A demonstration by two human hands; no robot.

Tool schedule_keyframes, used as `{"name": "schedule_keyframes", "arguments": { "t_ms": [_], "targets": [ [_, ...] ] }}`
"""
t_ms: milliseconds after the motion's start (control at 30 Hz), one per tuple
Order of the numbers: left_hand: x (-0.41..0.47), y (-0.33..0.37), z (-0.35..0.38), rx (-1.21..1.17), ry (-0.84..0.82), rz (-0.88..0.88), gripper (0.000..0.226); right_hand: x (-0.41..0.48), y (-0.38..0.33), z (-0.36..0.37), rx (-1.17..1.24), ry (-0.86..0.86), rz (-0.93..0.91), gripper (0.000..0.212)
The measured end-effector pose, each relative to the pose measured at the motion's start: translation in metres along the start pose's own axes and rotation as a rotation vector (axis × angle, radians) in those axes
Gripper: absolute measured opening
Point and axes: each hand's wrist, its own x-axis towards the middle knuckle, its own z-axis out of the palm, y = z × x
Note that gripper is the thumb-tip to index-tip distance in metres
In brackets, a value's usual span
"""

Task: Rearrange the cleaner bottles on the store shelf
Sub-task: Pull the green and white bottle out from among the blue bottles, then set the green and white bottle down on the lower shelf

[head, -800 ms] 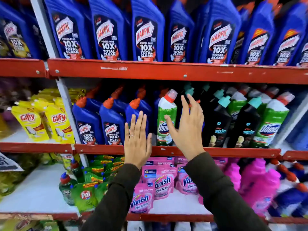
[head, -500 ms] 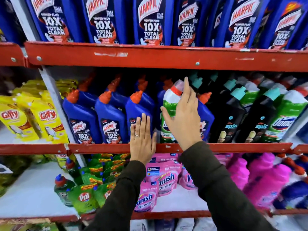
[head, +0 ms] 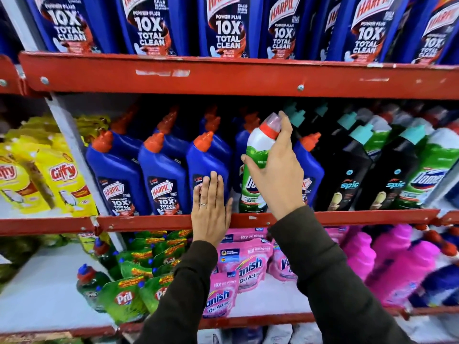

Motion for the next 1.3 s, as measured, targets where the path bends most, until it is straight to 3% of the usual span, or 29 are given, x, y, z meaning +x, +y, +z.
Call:
{"name": "schedule_keyframes", "arguments": {
  "t_ms": [200, 300, 767, 967, 1300],
  "targets": [
    [-0.001, 0.0, 0.0, -0.008, 0.01, 0.008, 0.064, -0.003, -0.013, -0.05, 0.149, 0.085, 0.004, 0.1],
    [0.0, 0.002, 0.0, -0.016, 0.026, 0.003, 0.072, -0.016, -0.01, -0.066, 0.15, 0.04, 0.021, 0.097],
    [0.0, 0.001, -0.002, 0.039, -0.042, -0.017, 0.081, -0.192, 0.12, 0.039, 0.002, -0.521, 0.309, 0.093],
    [0.001, 0.001, -0.003, 0.023, -0.03, -0.008, 0.078, -0.201, 0.135, 0.05, 0.028, -0.499, 0.387, 0.104],
    [0.0, 0.0, -0.003, 0.006, -0.025, -0.005, 0.071, -0.21, 0.128, 0.037, -0.099, -0.493, 0.279, 0.089]
  ]
}}
